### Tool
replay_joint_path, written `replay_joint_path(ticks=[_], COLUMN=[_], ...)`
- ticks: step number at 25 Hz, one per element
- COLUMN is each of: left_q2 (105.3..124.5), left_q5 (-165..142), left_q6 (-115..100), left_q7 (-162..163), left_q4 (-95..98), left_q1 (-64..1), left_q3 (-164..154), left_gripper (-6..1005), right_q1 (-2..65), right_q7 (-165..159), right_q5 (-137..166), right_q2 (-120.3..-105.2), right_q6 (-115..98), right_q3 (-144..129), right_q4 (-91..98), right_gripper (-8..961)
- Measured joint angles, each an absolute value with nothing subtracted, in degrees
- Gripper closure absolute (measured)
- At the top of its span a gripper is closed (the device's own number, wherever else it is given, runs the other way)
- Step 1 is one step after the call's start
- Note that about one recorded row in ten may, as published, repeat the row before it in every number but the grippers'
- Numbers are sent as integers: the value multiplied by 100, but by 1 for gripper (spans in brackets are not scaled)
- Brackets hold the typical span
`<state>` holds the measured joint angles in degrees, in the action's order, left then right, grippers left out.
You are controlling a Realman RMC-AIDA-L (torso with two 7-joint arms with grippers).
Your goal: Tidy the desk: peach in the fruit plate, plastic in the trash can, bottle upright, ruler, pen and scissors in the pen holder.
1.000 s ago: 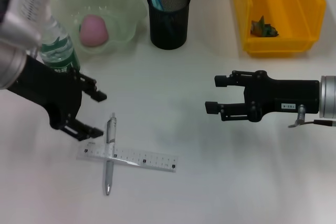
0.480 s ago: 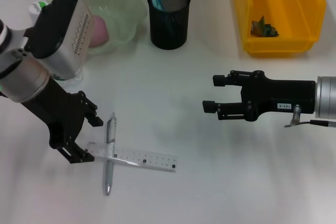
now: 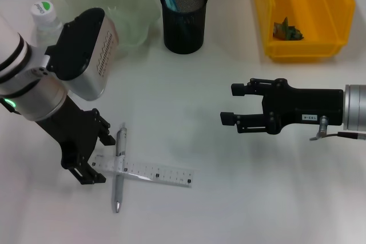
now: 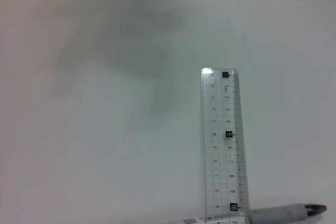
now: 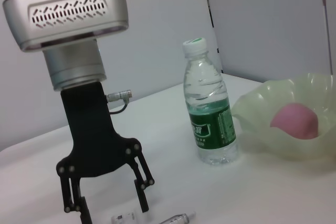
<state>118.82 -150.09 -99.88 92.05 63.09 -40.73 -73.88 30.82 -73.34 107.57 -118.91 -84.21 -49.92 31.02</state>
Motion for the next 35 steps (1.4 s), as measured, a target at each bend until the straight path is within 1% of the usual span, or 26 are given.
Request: replay_joint_path(ticks=[20,35], left_q2=[11892,11898], left_q5=[-15115,-15162], left_q6=[-9467,-9292], left_q7=[9279,9297], left_q4=[5948,5916], left_q1=[-4052,-4043], left_q3=[-7743,-7944], left_gripper=[331,354], right_q1=[3030,3028], right_q7=[-7276,-7277], right_q5=[10767,10737], right_q2=[-11891,-11891], right_q6=[-8465,-8475], right_q3=[-4992,-4992], right_q4=[3102,3102], right_gripper=[159,161])
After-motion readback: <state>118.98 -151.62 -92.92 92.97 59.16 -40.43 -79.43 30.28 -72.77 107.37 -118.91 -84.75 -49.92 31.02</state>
